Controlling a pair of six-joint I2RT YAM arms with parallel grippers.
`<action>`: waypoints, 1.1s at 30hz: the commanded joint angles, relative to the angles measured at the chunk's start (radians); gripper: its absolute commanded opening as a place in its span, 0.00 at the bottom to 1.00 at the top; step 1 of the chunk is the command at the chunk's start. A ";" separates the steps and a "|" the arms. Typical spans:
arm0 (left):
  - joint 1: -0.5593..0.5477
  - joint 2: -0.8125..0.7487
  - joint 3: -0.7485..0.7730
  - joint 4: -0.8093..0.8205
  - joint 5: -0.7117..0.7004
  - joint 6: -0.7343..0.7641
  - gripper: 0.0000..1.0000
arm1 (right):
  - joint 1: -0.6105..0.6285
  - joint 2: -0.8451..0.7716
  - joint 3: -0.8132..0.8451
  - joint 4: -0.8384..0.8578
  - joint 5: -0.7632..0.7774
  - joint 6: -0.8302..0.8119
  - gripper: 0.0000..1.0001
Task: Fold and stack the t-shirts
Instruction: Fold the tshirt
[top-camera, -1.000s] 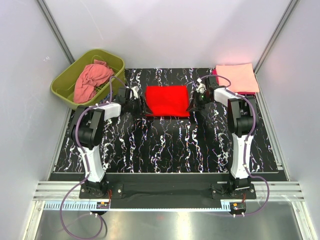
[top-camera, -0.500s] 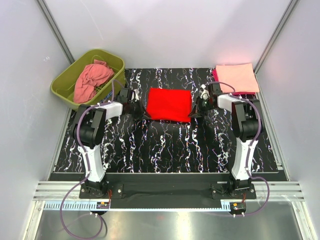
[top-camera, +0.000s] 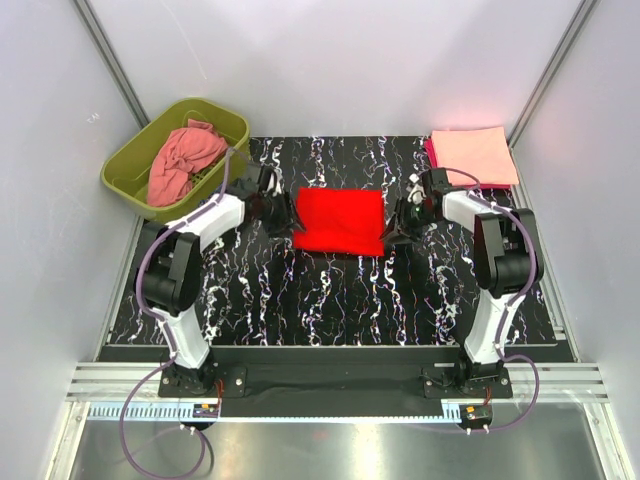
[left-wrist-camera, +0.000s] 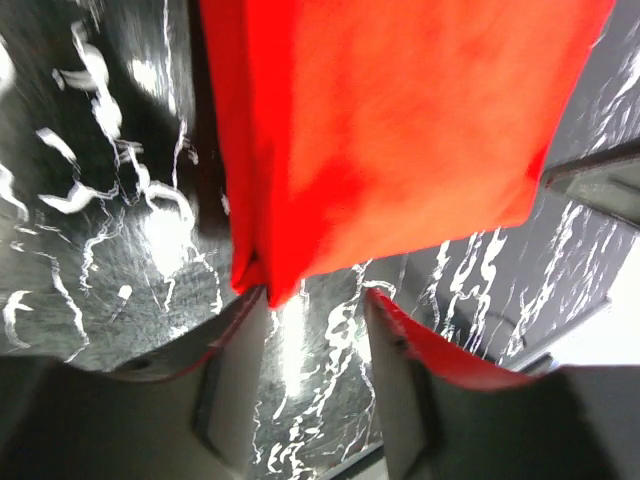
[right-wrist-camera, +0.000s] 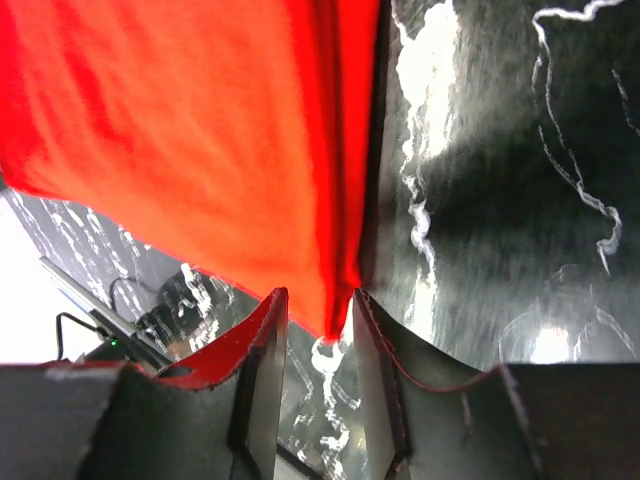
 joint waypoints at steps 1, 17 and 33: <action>0.001 -0.085 0.126 -0.083 -0.080 0.032 0.50 | -0.003 -0.091 0.104 -0.117 0.053 0.003 0.39; 0.029 0.298 0.425 0.150 0.097 0.043 0.43 | 0.029 0.100 0.280 0.152 -0.125 0.028 0.06; 0.058 0.481 0.534 0.311 0.156 -0.034 0.47 | -0.042 0.416 0.558 0.214 -0.189 0.094 0.13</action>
